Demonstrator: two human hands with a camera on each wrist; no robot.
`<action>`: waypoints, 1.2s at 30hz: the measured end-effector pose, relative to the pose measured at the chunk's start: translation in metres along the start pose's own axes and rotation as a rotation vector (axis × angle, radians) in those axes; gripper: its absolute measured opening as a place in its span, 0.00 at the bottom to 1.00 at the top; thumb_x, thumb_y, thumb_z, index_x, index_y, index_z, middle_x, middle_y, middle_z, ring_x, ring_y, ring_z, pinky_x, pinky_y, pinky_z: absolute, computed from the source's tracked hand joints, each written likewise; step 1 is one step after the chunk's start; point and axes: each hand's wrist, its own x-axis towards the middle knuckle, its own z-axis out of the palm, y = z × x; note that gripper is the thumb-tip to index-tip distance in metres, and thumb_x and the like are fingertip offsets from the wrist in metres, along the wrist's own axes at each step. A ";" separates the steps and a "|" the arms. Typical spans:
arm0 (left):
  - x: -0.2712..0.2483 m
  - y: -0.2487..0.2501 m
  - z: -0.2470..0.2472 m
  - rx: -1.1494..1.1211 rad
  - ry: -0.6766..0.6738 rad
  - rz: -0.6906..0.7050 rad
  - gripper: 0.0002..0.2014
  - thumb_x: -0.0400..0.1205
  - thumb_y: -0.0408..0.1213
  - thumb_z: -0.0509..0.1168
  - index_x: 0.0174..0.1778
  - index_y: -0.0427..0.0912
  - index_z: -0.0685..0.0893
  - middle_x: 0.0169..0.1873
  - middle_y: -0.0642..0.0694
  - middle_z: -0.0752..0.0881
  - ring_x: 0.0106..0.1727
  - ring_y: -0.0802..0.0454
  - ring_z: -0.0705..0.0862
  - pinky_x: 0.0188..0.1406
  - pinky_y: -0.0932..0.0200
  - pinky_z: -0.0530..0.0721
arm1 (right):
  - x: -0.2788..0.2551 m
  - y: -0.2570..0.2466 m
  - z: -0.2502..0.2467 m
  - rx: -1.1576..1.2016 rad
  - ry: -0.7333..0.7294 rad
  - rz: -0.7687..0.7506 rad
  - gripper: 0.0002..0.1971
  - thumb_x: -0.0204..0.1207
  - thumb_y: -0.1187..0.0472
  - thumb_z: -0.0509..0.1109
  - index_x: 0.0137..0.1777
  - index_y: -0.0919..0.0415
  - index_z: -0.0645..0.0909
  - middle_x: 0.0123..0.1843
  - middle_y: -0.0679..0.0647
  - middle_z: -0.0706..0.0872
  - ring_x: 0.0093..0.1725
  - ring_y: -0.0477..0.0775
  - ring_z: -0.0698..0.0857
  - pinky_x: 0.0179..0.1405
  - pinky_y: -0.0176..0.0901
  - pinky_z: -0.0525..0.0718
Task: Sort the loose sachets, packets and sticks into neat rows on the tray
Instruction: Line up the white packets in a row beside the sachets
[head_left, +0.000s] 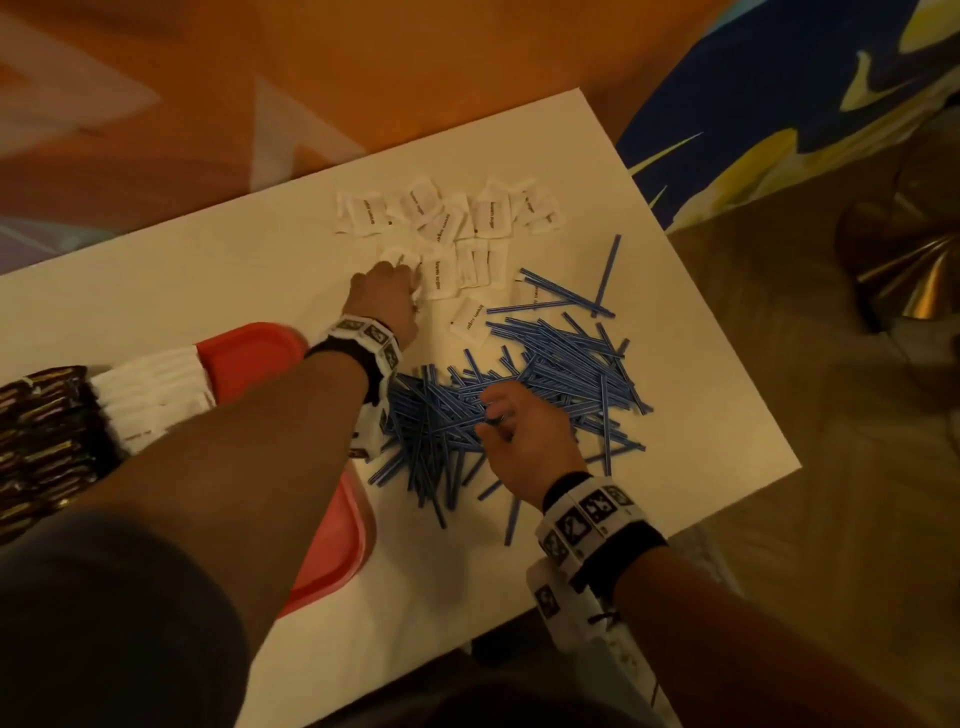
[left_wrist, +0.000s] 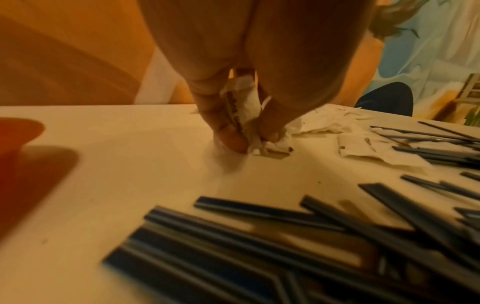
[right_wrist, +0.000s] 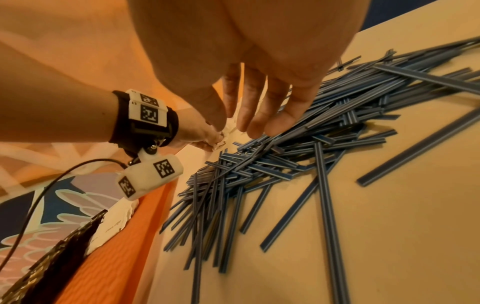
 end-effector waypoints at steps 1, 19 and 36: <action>-0.003 0.001 0.000 -0.024 -0.008 -0.012 0.19 0.81 0.34 0.68 0.66 0.33 0.77 0.63 0.33 0.79 0.63 0.32 0.79 0.63 0.46 0.75 | 0.001 -0.002 0.000 0.005 -0.005 0.004 0.14 0.79 0.60 0.72 0.63 0.52 0.80 0.51 0.45 0.84 0.50 0.50 0.87 0.57 0.51 0.87; -0.129 -0.043 -0.022 -1.442 0.025 -0.433 0.08 0.75 0.28 0.63 0.35 0.42 0.87 0.30 0.44 0.87 0.39 0.41 0.84 0.45 0.47 0.84 | 0.000 -0.092 0.017 0.131 -0.014 -0.174 0.08 0.80 0.67 0.67 0.53 0.53 0.81 0.42 0.47 0.86 0.42 0.43 0.86 0.41 0.39 0.83; -0.303 -0.131 -0.076 -1.875 0.063 -0.324 0.11 0.75 0.21 0.59 0.48 0.41 0.73 0.30 0.43 0.75 0.20 0.53 0.70 0.13 0.69 0.62 | -0.078 -0.223 0.114 0.148 -0.198 -0.243 0.03 0.74 0.62 0.78 0.42 0.53 0.87 0.41 0.50 0.90 0.41 0.46 0.86 0.48 0.41 0.85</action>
